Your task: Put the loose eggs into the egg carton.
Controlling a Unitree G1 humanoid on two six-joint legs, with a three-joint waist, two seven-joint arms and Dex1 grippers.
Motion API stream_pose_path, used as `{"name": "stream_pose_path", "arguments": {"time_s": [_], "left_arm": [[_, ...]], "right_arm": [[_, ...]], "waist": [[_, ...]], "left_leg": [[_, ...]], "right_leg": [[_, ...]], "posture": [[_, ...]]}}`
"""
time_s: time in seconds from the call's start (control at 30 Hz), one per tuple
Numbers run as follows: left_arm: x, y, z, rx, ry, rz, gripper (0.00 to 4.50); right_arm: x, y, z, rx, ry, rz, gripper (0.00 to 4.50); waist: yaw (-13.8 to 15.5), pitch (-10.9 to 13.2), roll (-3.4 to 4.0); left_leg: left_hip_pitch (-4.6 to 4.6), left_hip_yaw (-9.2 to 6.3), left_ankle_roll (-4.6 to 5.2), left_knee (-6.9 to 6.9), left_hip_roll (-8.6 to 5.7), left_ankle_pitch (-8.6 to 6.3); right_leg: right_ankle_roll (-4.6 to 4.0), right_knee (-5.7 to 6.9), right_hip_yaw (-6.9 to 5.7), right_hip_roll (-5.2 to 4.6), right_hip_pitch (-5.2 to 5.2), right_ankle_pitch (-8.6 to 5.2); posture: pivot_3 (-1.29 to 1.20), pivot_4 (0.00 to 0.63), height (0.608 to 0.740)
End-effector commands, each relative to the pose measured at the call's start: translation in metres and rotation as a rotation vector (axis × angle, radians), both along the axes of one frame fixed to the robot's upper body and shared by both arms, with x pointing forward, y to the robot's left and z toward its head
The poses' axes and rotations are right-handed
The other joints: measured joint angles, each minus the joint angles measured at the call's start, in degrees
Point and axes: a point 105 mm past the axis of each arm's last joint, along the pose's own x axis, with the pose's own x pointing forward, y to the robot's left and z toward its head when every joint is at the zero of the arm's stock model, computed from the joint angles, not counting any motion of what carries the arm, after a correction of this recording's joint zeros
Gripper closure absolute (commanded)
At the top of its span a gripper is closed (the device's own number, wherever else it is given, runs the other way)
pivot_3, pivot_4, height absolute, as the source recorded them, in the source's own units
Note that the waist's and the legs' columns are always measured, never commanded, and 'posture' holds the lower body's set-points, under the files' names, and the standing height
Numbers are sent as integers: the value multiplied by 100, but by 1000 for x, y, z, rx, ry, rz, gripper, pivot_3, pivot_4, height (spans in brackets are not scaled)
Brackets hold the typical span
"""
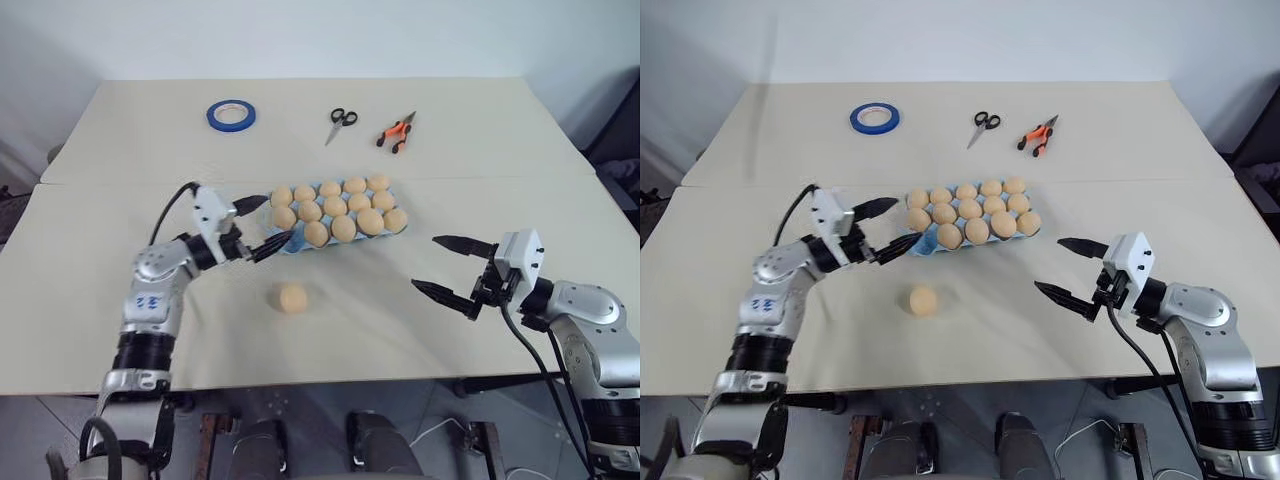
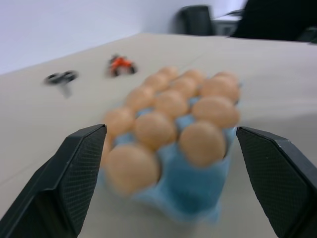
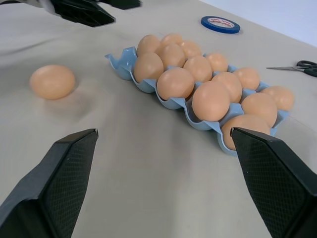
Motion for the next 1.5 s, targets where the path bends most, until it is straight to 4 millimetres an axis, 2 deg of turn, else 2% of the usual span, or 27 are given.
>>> {"name": "stream_pose_path", "arguments": {"time_s": [0.03, 0.23, 0.3, 0.37, 0.43, 0.57, 0.73, 0.9, 1.1, 1.23, 1.3, 1.37, 1.5], "left_arm": [[-14, 30, 16, -42, -69, 105, 29], [-46, 97, 7, -100, -67, 351, 29], [-55, 106, 2, -103, -54, 380, 29], [-70, 116, -12, -96, -13, 406, 29], [-83, 121, -24, -91, 22, 424, 29], [-96, 121, -38, -85, 75, 412, 29], [-99, 116, -39, -104, 75, 415, 29], [-102, 100, -42, -97, 86, 360, 29], [-102, 29, -37, -75, 111, 101, 29], [-97, -4, -45, 0, 124, 0, 29], [-97, -24, -45, -16, 128, -68, 29], [-96, -36, -48, -17, 140, -105, 29], [-83, -47, -56, -5, 171, -85, 29]], "right_arm": [[-4, 2, 7, 9, -24, 21, 0], [-2, 3, 7, 8, -20, 33, 0], [-2, 3, 6, 8, -19, 37, 0], [-2, 3, 6, 8, -20, 40, 0], [-1, 3, 6, 7, -19, 44, 0], [-1, 5, 6, 8, -17, 50, 0], [1, 6, 6, 8, -17, 56, 0], [1, 5, 6, 5, -15, 56, 0], [2, 6, 7, 5, -15, 55, 0], [3, 6, 6, 1, -11, 49, 0], [3, 6, 6, 1, -10, 46, 0], [2, 6, 6, 0, -10, 45, 0], [2, 5, 6, 0, -10, 35, 0]], "waist": [[-3, 0, 0], [-2, 0, 0], [-8, 0, 0], [-9, 0, 0], [-12, 0, 0], [-5, 0, 0], [-11, 0, 0], [-30, -1, 0], [-13, -1, 0], [-9, -1, 1], [-8, -1, 1], [-13, -1, 1], [-7, -1, 1]], "left_leg": [[2, 1, 2, 0, 0, -1], [8, -1, 16, -6, 0, -9], [10, -1, 14, -11, 1, -10], [11, -1, 14, -14, 1, -10], [12, -1, 13, -17, 1, -13], [12, -3, 6, -19, 2, -27], [12, -18, -10, -19, -1, -35], [12, -16, -13, -26, 1, -38], [11, -14, -7, -23, 1, -36], [13, -10, -4, -21, -1, -35], [13, -10, 14, -21, -1, -25], [13, -7, 18, -22, -1, -22], [14, -2, 18, -21, 2, -23]], "right_leg": [[0, 0, 2, -3, 1, 0], [-1, 3, 1, -11, 3, 0], [-1, 2, 1, -12, 3, 0], [-2, 0, 0, -13, 3, 0], [-3, -5, 1, -15, 4, -1], [-8, -8, -1, -18, 3, -2], [-19, -10, -1, -28, 11, -2], [-20, -17, -1, -25, 10, -3], [-20, -22, 0, -21, 13, -3], [-20, -23, -1, -19, 16, -2], [-19, -23, -1, -16, 15, -2], [-19, -23, -2, -15, 15, -2], [-17, -23, -1, -9, 12, -1]], "posture": [[0, 150, 740], [0, 150, 740], [0, 150, 740], [0, 150, 740], [0, 150, 740], [0, 150, 740], [0, 150, 740], [0, 150, 740], [0, 150, 740], [0, 150, 740], [0, 150, 740], [0, 150, 740], [0, 150, 740]]}}
